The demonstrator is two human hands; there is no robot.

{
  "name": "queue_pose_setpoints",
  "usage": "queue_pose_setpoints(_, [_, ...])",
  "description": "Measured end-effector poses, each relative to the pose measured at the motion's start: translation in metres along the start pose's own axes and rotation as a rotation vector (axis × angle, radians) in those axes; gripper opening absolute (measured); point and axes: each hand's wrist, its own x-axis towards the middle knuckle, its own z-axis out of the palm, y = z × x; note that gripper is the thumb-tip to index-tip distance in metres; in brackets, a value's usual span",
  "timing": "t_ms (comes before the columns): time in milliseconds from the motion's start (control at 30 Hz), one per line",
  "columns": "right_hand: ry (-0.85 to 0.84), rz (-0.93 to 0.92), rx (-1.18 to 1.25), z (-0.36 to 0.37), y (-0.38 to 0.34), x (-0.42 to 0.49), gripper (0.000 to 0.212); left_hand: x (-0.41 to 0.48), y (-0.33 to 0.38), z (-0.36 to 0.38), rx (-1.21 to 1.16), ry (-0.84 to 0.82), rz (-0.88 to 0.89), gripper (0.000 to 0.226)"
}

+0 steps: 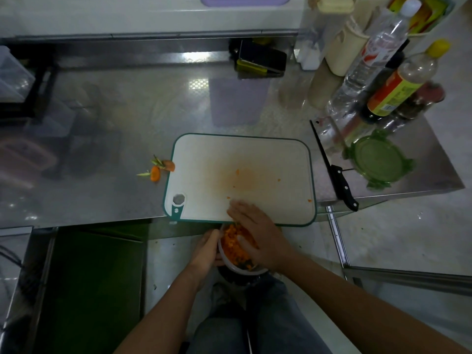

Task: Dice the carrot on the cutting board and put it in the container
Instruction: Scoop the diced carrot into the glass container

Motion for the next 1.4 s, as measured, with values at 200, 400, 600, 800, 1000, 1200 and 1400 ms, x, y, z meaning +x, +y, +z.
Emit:
queue_pose_setpoints(200, [-0.002,-0.023,0.035,-0.011,-0.003,-0.009,0.036,-0.004,-0.001,-0.001,-0.011,0.016,0.007,0.034])
queue_pose_setpoints(400, [0.004,-0.020,0.015,-0.005,0.002,-0.026,0.040,-0.009,0.001,0.000,-0.015,0.025,0.023,0.032])
queue_pose_setpoints(600, [0.171,0.117,0.083,-0.014,-0.004,-0.034,0.033,-0.015,-0.004,0.000,0.047,0.017,0.016,0.030])
queue_pose_setpoints(800, [0.185,0.921,0.552,-0.022,0.000,-0.029,0.029,-0.019,-0.009,-0.005,0.117,0.056,0.043,0.030])
queue_pose_setpoints(1000, [0.154,1.053,0.804,-0.030,-0.007,-0.009,0.023,-0.017,0.002,-0.009,0.094,0.093,0.051,0.031])
queue_pose_setpoints(1200, [0.110,1.044,0.731,-0.043,0.002,0.020,0.010,-0.017,0.009,-0.008,0.099,0.100,0.086,0.028])
queue_pose_setpoints(1400, [-0.109,0.932,0.353,-0.048,0.016,0.013,0.035,-0.025,0.015,-0.013,0.180,0.061,0.145,0.028])
